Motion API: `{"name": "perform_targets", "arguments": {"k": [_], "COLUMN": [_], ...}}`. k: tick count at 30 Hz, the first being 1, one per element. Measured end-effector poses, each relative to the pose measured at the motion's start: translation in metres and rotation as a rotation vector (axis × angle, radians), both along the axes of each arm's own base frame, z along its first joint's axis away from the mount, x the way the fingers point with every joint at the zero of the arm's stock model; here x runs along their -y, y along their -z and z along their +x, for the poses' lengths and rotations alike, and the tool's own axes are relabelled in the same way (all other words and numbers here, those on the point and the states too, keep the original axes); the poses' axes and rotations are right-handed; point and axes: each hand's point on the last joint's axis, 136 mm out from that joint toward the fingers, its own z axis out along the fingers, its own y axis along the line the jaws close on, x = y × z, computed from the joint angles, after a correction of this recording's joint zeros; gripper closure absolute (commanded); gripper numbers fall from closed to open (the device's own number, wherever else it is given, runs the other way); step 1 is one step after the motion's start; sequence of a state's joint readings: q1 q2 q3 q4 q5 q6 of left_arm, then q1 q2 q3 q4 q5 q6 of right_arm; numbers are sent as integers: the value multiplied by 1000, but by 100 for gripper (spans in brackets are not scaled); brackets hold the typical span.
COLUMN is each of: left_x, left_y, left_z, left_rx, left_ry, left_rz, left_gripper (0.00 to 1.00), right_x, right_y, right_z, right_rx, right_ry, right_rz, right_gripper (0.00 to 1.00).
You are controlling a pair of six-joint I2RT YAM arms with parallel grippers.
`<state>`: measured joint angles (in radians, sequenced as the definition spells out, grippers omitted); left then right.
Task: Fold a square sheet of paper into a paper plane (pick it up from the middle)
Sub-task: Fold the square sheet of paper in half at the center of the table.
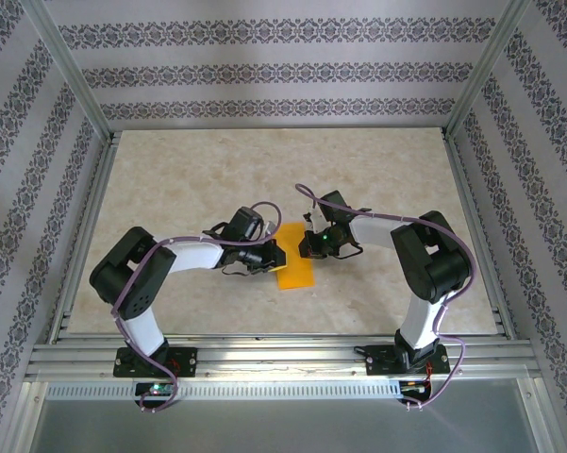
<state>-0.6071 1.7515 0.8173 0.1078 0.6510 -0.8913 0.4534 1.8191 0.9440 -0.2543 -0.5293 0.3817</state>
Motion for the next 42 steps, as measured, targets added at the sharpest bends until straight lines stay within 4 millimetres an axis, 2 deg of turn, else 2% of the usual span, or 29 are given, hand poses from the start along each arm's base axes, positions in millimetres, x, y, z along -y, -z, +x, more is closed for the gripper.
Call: {"name": "perform_targets", "arguments": {"k": [6,14,18,22,28,33,42], "left_x": [-8,-13,-6,5,13,4,3], "left_y": [21,15,0,-6,5,22,15], "left_z": [-12,-19,-22,-26,-39,-54,-56], "left_rx": [-38,-21,11,22,-3,-41,-35], "left_ry": [-5,-4,14,45,84,91,91], "left_rz": [22,11,-8,-21,-7,20,16], "left_gripper": [90,90,90,90,90,90,88], "right_x": [0,0,0,0,0,0,1], "right_y": [0,0,0,0,0,0,-2], "right_z": [0,0,0,0,0,0,-2], "right_rx": [0,0,0,0,0,1,-5], "right_ry": [0,0,0,0,0,0,0], "right_rz": [0,0,0,0,0,-1,-3], "right_gripper": [100,100,100,100,100,100,98]}}
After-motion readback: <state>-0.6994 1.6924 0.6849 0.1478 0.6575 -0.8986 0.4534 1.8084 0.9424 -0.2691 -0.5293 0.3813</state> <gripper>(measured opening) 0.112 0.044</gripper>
